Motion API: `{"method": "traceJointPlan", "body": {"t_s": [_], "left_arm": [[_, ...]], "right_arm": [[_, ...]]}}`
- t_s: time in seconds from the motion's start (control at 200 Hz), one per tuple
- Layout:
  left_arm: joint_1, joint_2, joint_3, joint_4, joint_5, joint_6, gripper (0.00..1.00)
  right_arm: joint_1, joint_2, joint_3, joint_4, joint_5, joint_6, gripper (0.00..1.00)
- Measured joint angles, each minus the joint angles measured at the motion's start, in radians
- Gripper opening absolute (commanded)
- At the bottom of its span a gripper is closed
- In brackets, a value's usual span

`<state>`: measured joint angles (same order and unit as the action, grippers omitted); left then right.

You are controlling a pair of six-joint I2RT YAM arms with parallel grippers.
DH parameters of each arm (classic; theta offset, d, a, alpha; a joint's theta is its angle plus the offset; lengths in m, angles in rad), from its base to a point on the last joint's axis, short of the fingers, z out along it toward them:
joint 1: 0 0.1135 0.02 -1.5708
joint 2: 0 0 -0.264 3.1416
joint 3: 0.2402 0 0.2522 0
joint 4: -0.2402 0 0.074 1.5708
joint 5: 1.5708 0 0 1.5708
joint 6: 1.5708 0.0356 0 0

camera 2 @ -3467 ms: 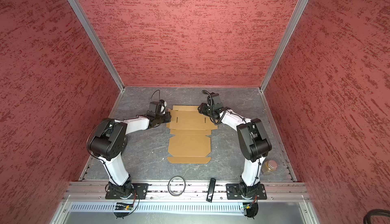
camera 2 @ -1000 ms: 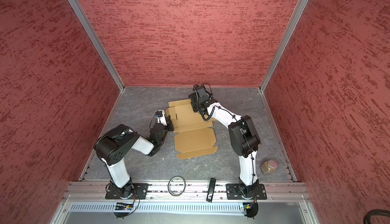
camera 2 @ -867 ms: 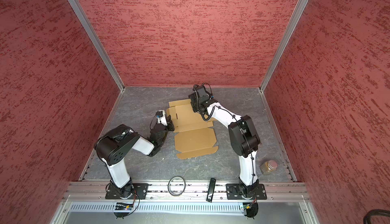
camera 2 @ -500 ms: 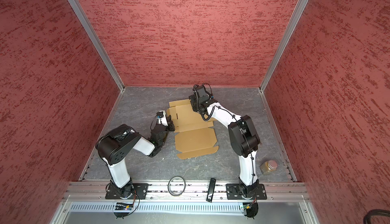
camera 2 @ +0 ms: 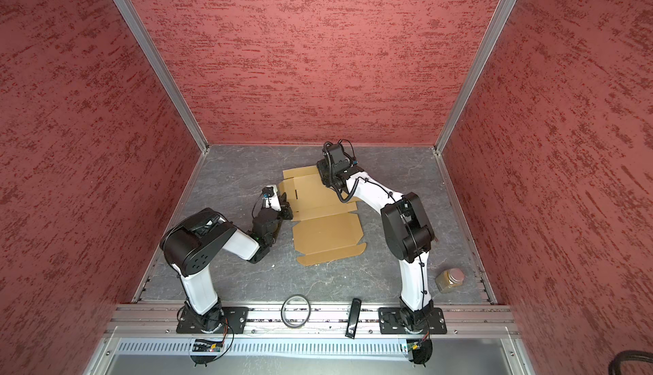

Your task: Fold the paper box

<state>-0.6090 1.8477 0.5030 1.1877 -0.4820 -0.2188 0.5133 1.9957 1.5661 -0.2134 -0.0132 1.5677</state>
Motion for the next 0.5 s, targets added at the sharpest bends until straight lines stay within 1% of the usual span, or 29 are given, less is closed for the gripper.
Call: {"method": "traceJointPlan", "body": {"t_s": [0.501], "left_arm": [[-0.009, 0.012, 0.001, 0.002, -0.014, 0.007, 0.0]], "right_arm": [[0.0, 0.0, -0.004, 0.008, 0.004, 0.006, 0.3]]}}
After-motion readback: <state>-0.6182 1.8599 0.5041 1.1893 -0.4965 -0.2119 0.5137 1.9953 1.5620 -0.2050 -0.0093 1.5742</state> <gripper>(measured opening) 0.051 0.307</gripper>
